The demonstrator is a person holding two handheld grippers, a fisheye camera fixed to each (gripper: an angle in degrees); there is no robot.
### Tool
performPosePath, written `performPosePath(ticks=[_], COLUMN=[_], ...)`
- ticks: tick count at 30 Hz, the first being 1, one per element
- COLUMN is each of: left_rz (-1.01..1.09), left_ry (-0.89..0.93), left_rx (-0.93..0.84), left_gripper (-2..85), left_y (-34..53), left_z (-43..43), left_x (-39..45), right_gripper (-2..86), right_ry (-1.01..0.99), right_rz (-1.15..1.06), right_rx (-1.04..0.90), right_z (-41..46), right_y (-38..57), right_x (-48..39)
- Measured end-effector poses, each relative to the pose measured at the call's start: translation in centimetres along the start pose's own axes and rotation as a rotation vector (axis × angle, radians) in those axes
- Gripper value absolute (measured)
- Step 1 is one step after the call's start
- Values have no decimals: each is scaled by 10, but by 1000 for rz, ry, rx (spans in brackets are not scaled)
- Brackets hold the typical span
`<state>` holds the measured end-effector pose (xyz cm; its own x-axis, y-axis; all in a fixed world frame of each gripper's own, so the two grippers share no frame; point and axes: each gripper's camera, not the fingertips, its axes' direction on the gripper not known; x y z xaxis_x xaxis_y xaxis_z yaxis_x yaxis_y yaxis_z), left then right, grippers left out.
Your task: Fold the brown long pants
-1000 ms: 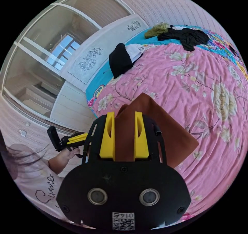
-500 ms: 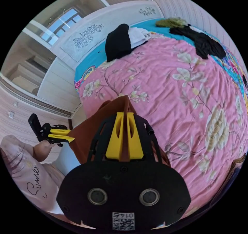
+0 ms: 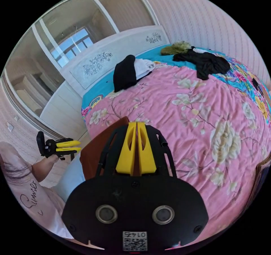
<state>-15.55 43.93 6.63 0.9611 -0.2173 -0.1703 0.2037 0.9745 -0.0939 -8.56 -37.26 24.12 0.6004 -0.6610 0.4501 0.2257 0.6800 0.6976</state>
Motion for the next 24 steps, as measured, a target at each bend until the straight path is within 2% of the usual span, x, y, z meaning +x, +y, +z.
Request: performPosePath(ticks=[2,4,6,7,9,11,14,17,19,21,24], left_rz=[47,118,216,241,351,371,253,271,225,138,-61], left_ry=[-9,171,416,440,365,303,431,507,457,290,216], left_rx=[87,150,142,132,47,5,11,-27,26,77,141], left_gripper=[13,-2,-7,-8,-9,-9,-9,-8,-7,-5,11], left_y=[-1,-9,-24,-27,-33,-28,-36,-53,-60,-69,-78], left_z=[-20,-28,-15,-9,27,55,63,50,33,17,24], left_x=[8,25,61,71,111,120,96,77,55,12,-60], right_gripper=[-2,-3,-4,-5,-7,-8,-6,3,15,58,120], right_ry=[4,-23,0,27,132,123,18,-135,-171,-196,-238], right_rz=[14,30,60,63,68,124,211,275,303,348,452], right_rx=[18,-16,-152,-176,-168,-216,-207,-112,5,110,105], right_z=[-22,-23,1,7,19,34,45,15,-17,-50,-52], right_y=[27,50,64,66,68,70,83,96,117,157,206], right_x=[7,11,12,11,15,33,66,88,94,100,108])
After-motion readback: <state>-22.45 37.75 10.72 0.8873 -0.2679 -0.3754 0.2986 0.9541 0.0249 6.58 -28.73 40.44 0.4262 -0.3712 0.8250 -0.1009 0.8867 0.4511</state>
